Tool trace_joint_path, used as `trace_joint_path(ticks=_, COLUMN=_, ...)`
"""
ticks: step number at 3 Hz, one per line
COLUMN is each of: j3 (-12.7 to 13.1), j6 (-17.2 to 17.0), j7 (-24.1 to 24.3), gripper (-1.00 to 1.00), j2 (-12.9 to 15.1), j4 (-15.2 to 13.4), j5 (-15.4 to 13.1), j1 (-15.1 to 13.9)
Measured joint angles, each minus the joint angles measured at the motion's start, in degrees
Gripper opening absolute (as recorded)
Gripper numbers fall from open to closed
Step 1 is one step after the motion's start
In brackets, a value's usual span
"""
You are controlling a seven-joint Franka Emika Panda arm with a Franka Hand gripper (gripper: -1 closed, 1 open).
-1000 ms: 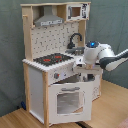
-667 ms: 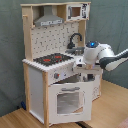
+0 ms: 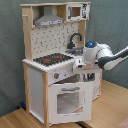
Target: Play with the kitchen
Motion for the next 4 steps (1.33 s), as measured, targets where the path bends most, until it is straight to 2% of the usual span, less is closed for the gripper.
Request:
trace_joint_path(ticks=2, j3=3.96, j6=7.48, j7=-5.98, gripper=-1.00, j2=3.29, j4=-3.75, j5=-0.39, j1=-3.95)
trace_joint_path(ticks=3, j3=6.06, j6=10.44, j7=-9.02, gripper=-1.00, j2=5.27, j4=-4.28, j5=-0.39, j1=-7.15)
trace_joint_path(ticks=4, j3=10.43, j6=11.39, j7=-9.21, gripper=-1.00, j2=8.31, j4=-4.43, j5=-0.39, j1=-9.82)
